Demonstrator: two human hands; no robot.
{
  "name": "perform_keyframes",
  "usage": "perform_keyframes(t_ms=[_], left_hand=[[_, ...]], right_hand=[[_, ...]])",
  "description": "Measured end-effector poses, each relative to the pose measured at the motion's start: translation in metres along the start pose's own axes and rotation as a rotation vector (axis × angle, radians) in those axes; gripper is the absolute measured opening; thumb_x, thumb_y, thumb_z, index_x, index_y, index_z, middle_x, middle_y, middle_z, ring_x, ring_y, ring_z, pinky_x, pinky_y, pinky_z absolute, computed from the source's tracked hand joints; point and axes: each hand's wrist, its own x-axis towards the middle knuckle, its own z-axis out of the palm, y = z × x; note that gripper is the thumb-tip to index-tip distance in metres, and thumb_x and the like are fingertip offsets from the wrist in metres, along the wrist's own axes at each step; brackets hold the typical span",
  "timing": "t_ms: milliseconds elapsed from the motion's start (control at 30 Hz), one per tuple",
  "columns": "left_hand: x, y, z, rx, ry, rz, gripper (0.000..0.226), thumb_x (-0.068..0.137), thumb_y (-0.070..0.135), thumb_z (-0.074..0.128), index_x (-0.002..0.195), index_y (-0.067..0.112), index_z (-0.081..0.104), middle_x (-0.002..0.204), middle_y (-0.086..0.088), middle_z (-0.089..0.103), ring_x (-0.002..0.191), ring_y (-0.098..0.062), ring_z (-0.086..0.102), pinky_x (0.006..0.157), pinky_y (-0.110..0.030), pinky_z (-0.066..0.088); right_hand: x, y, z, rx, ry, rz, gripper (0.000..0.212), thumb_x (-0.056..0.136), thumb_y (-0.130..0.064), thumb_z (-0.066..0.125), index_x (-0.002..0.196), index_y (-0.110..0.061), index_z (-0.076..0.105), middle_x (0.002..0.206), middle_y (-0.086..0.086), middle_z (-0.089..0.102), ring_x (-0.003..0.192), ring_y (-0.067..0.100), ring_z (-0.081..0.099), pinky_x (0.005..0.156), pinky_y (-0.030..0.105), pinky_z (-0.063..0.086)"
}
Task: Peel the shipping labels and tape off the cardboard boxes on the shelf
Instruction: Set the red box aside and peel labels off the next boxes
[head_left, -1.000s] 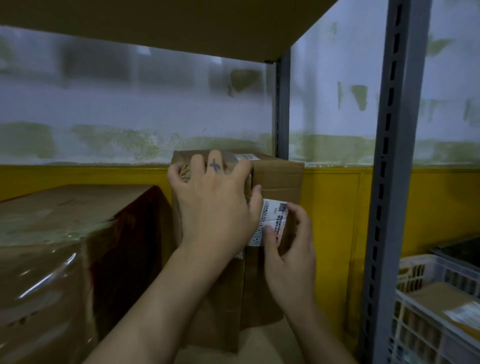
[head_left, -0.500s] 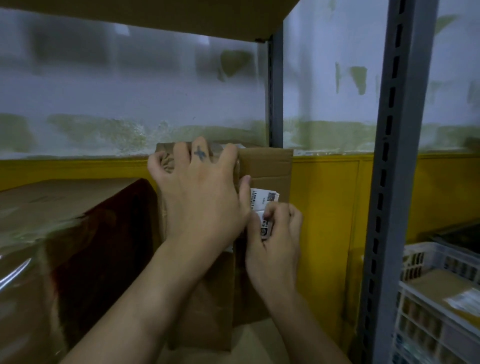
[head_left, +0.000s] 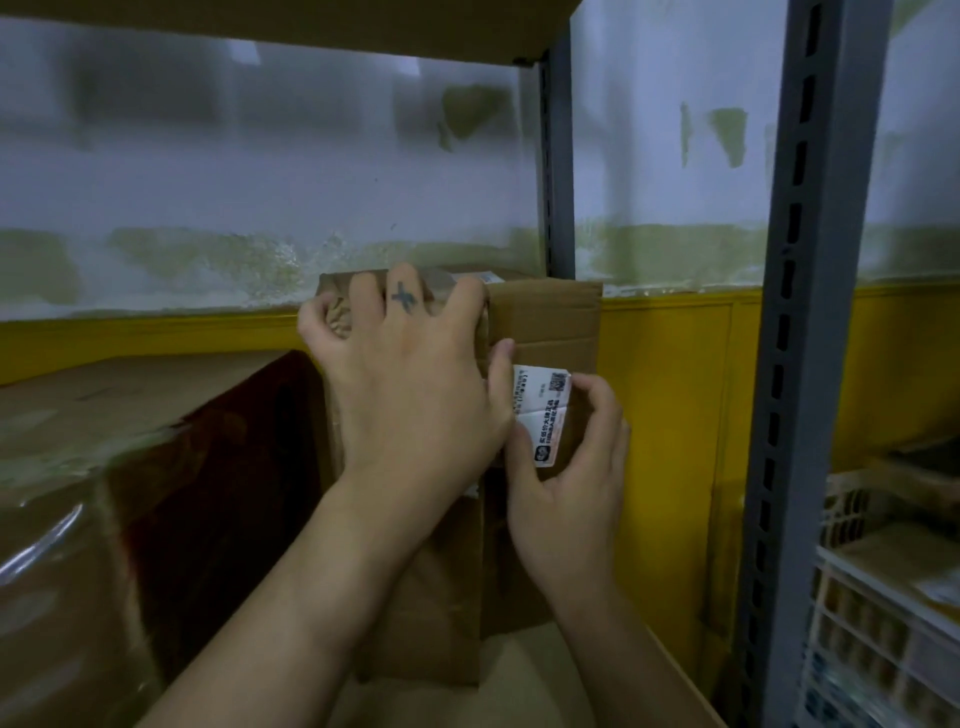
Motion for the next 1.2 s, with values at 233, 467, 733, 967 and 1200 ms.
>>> perform_keyframes(t_ms=[233,467,733,967,1200], left_hand=[[0.000,-0.002,0.000,0.005,0.006,0.007,0.043,0.082,0.049,0.053,0.115,0.023,0.060,0.111,-0.015,0.056,0.109,-0.037,0.048,0.097,-0.058,0.030],[0.001,0.000,-0.001,0.033,-0.022,0.005,0.043,0.083,0.050,0.051,0.114,0.022,0.060,0.110,-0.015,0.056,0.106,-0.037,0.049,0.097,-0.059,0.031],[0.000,-0.001,-0.009,0.063,-0.036,0.026,0.044,0.084,0.053,0.049,0.113,0.021,0.059,0.110,-0.014,0.056,0.105,-0.037,0.049,0.095,-0.055,0.032],[0.008,-0.003,-0.024,0.103,-0.136,0.087,0.047,0.088,0.058,0.049,0.116,0.022,0.054,0.115,-0.008,0.055,0.111,-0.030,0.048,0.098,-0.055,0.034],[0.010,-0.004,-0.024,0.082,-0.154,0.121,0.060,0.088,0.056,0.053,0.143,0.039,0.036,0.121,-0.009,0.056,0.115,-0.031,0.048,0.096,-0.055,0.032]], right_hand=[[0.004,-0.010,0.000,0.082,-0.032,0.100,0.047,0.084,-0.013,0.069,0.124,-0.015,0.045,0.121,0.004,0.044,0.095,-0.029,0.038,0.066,-0.005,0.035],[0.011,-0.013,-0.010,0.018,-0.186,0.108,0.037,0.081,-0.014,0.073,0.102,-0.024,0.045,0.121,0.001,0.037,0.099,-0.018,0.040,0.069,-0.002,0.039],[0.016,-0.006,-0.029,-0.269,0.070,-0.173,0.031,0.090,-0.015,0.067,0.121,-0.013,0.067,0.121,0.005,0.063,0.104,0.003,0.055,0.081,0.017,0.051],[0.035,-0.017,-0.033,-0.493,0.116,-0.257,0.004,0.081,-0.013,0.075,0.085,-0.011,0.076,0.079,0.002,0.069,0.072,0.018,0.063,0.061,0.018,0.035],[0.048,-0.026,-0.038,-0.557,-0.047,-0.118,0.009,0.089,-0.021,0.066,0.087,-0.015,0.072,0.086,0.000,0.066,0.078,0.018,0.060,0.063,0.027,0.040]])
